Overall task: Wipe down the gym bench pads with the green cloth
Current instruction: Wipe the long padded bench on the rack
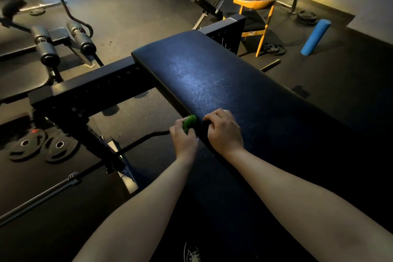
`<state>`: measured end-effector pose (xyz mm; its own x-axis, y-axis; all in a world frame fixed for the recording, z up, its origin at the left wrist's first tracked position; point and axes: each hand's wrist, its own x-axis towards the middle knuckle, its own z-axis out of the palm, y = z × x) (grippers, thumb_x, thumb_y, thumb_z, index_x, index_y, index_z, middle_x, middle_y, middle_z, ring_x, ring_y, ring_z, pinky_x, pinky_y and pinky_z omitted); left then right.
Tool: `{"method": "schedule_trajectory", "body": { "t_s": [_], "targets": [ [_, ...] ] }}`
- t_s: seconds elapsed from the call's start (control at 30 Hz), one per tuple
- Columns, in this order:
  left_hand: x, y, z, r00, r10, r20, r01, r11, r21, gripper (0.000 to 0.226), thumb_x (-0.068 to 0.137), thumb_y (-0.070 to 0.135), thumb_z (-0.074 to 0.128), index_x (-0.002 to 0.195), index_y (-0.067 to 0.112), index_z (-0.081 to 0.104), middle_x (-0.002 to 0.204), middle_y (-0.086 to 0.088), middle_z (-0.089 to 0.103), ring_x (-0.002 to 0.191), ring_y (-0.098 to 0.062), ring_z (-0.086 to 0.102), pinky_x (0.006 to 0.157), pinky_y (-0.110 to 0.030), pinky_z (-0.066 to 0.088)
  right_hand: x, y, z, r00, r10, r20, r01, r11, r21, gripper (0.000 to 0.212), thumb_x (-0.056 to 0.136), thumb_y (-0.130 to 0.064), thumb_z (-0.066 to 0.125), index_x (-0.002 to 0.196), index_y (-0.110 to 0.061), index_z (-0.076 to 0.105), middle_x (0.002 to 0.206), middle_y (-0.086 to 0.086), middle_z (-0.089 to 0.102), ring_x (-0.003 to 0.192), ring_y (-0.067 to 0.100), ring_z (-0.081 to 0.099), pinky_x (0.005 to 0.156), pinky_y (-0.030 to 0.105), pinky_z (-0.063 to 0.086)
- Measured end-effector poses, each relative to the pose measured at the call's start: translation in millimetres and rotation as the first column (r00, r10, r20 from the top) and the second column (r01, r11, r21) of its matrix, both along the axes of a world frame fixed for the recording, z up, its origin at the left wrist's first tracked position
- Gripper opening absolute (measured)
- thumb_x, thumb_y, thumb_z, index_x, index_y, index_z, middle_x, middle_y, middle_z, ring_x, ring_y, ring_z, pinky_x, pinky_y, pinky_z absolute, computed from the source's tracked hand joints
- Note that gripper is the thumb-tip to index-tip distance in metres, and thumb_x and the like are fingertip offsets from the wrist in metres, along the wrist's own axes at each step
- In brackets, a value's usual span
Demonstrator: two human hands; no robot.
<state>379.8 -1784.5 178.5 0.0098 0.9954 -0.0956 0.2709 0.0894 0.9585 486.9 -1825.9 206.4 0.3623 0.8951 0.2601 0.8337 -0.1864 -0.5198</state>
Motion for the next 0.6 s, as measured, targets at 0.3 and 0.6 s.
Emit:
{"method": "schedule_trajectory", "body": {
  "t_s": [0.3, 0.6],
  "targets": [
    [4.7, -57.0, 5.8, 0.992, -0.109, -0.071, 0.113, 0.992, 0.057, 0.026, 0.088, -0.006, 0.052, 0.109, 0.008, 0.059, 0.113, -0.005, 0.04, 0.092, -0.015, 0.047, 0.087, -0.019, 0.035, 5.4, -26.7, 9.5, 0.988, 0.009, 0.157, -0.001, 0.999, -0.055, 0.028, 0.084, -0.012, 0.058, 0.1, -0.027, 0.076, 0.103, -0.002, 0.067, 0.102, 0.028, 0.055, 0.089, 0.041, 0.037],
    [-0.6, -89.2, -4.8, 0.997, -0.07, -0.02, 0.071, 0.992, 0.102, 0.046, 0.083, -0.013, 0.047, 0.116, 0.017, 0.059, 0.118, -0.001, 0.039, 0.096, -0.01, 0.048, 0.092, -0.009, 0.035, 21.0, -75.0, -1.1, 0.96, 0.014, 0.28, 0.006, 0.998, -0.069, 0.042, 0.08, -0.02, 0.047, 0.116, -0.024, 0.07, 0.105, 0.004, 0.061, 0.099, 0.032, 0.055, 0.081, 0.045, 0.043]
  ]
}}
